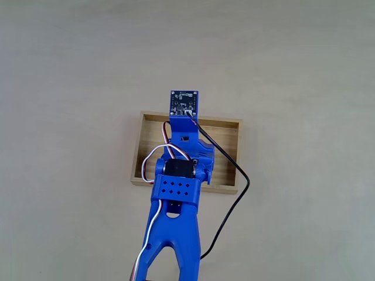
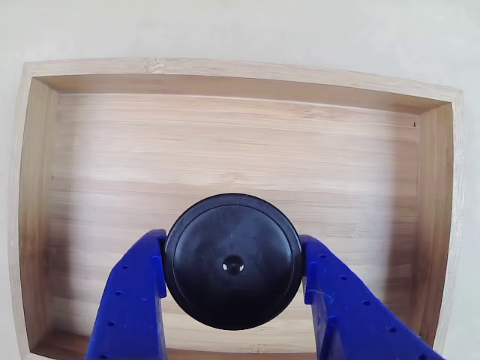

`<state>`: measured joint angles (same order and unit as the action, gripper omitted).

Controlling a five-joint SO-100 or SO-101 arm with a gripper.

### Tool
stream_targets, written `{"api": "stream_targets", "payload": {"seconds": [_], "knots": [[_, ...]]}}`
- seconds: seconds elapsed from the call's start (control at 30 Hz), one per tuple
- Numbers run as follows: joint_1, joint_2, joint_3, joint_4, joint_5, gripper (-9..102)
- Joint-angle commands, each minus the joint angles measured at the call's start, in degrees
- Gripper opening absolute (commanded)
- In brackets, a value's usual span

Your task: Place the black cylinder in the wooden box then return to rest.

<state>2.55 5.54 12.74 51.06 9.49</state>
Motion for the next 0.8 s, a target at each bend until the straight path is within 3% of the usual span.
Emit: {"api": "stream_targets", "payload": {"seconds": [0.0, 0.77], "knots": [[0.6, -1.0, -6.7, -1.7, 0.8, 20], [0.9, -1.6, -6.7, -1.8, 2.1, 30]]}}
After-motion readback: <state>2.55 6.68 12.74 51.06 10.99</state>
